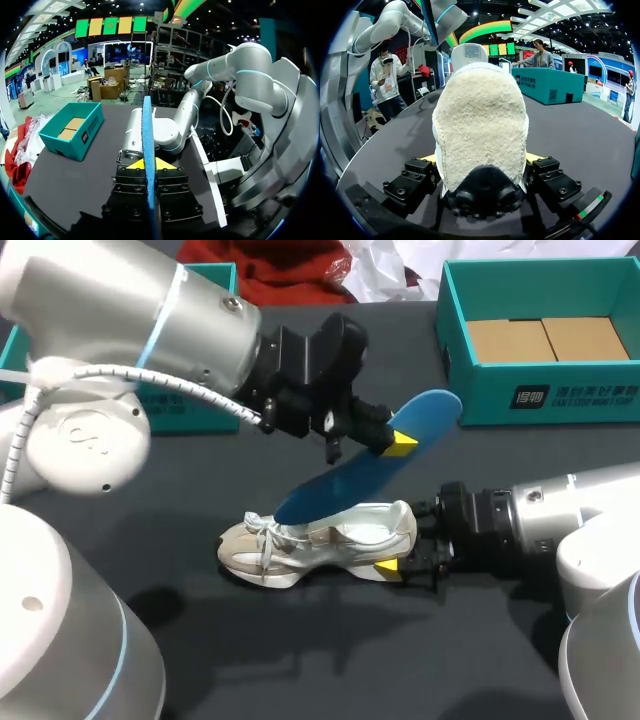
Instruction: Take the shoe out of the shoebox, open the shoe tongue, remove and reinsert the insole, then place the shoe into the shoebox
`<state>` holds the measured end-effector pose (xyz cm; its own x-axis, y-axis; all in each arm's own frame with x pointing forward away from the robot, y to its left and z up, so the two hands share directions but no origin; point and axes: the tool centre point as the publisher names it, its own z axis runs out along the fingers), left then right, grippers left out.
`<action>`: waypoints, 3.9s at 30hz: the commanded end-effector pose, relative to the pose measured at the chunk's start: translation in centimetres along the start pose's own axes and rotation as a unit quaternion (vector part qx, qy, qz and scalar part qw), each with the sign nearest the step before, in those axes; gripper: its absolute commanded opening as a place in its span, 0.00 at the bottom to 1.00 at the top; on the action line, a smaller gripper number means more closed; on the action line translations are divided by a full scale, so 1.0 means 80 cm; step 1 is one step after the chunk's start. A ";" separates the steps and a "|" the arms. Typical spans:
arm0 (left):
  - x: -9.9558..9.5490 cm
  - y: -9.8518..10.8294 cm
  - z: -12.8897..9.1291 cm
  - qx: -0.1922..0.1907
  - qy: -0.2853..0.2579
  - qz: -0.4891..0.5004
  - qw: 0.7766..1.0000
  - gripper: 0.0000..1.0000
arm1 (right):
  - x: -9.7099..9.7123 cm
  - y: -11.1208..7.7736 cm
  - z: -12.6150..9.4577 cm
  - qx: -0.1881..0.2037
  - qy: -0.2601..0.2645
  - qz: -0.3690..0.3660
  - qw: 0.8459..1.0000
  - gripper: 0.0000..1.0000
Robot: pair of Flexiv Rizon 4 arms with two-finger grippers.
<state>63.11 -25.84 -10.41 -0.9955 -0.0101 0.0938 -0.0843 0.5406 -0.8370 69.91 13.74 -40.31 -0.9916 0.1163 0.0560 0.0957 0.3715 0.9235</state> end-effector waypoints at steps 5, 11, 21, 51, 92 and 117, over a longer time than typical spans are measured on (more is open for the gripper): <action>0.008 0.003 -0.010 0.072 0.012 -0.014 0.997 0.00 | 0.001 0.001 0.001 0.002 -0.001 0.000 1.000 0.00; 0.023 -0.024 -0.022 0.147 0.022 -0.010 0.989 0.00 | 0.001 0.001 0.001 0.002 -0.001 0.000 1.000 0.00; 0.035 -0.034 -0.035 0.177 0.037 -0.012 0.983 0.00 | 0.001 0.001 0.001 0.002 -0.001 0.000 1.000 0.00; 0.067 -0.048 -0.112 0.372 0.067 -0.095 0.921 0.00 | 0.001 0.001 0.001 0.002 -0.001 0.000 1.000 0.00; 0.059 -0.045 -0.139 0.331 0.030 -0.131 0.934 0.00 | 0.001 0.001 -0.002 0.003 -0.005 0.001 1.000 0.00; 0.059 -0.045 -0.139 0.331 0.030 -0.131 0.934 0.00 | -0.001 0.015 -0.054 0.219 -0.031 0.009 0.975 1.00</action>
<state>59.64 -17.76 -1.54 -0.9349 0.0062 0.3548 -0.3533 -0.1092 -0.9291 69.96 10.64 -38.95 -0.9838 0.1775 0.0260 0.1264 0.5831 0.8025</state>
